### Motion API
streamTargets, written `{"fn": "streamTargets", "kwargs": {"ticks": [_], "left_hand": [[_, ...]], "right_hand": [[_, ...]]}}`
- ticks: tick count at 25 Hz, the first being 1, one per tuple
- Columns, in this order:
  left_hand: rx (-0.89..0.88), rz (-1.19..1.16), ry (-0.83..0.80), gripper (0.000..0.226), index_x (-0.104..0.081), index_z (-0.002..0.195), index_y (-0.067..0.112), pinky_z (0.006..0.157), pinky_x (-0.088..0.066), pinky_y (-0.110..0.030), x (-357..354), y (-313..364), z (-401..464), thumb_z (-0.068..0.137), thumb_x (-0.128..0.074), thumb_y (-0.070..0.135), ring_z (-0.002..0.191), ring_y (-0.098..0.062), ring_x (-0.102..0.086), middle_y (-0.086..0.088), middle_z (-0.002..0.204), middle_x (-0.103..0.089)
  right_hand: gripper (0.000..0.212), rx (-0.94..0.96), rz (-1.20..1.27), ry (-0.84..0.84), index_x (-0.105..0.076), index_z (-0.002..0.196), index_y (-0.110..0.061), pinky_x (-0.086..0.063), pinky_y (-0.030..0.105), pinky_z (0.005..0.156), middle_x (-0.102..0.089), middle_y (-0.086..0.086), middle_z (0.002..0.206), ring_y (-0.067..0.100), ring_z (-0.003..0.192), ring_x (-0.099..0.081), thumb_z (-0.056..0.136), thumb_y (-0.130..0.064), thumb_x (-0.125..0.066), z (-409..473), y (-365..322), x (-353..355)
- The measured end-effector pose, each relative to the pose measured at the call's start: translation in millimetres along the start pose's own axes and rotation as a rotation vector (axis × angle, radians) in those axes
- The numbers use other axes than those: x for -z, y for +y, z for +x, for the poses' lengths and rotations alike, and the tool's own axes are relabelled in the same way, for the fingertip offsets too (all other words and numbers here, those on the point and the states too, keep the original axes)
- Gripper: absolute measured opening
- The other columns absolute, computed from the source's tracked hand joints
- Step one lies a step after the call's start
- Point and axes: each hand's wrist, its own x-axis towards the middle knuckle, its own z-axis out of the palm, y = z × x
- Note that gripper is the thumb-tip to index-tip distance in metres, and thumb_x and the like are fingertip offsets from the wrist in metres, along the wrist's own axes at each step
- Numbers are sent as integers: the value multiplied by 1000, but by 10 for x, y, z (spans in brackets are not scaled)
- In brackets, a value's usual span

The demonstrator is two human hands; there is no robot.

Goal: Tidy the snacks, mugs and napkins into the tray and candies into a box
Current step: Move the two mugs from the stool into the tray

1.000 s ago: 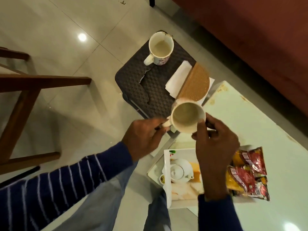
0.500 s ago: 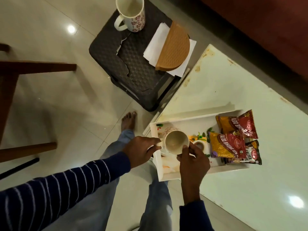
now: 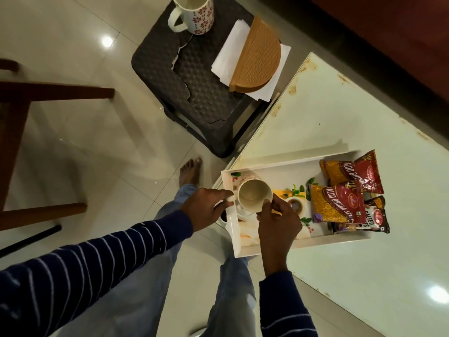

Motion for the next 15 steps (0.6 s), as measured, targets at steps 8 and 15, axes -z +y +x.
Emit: {"fn": "streamTargets", "kwargs": {"ticks": [8,15], "left_hand": [[145,-46,29,49,-71,118,15,85,-58,-33,649,-290,140,89,-63,53,92,-20,-72,-6,107,-76],[269,-90,572,40,-69,118,6,78,-61,-35,1875,-740,1081,89,-73,33,86,-19,-72,-11,100,-75]], "right_hand": [[43,188,-115,75,-62,131,-19,-56,33,71,-70,2,120,15,93,-67,90,-32,-69,22,-494,152],[40,465,-25,-51,-62,132,-12,-47,5,66,-66,-2,126,13,90,-68,93,-19,-67,795,-1923,-225]]}}
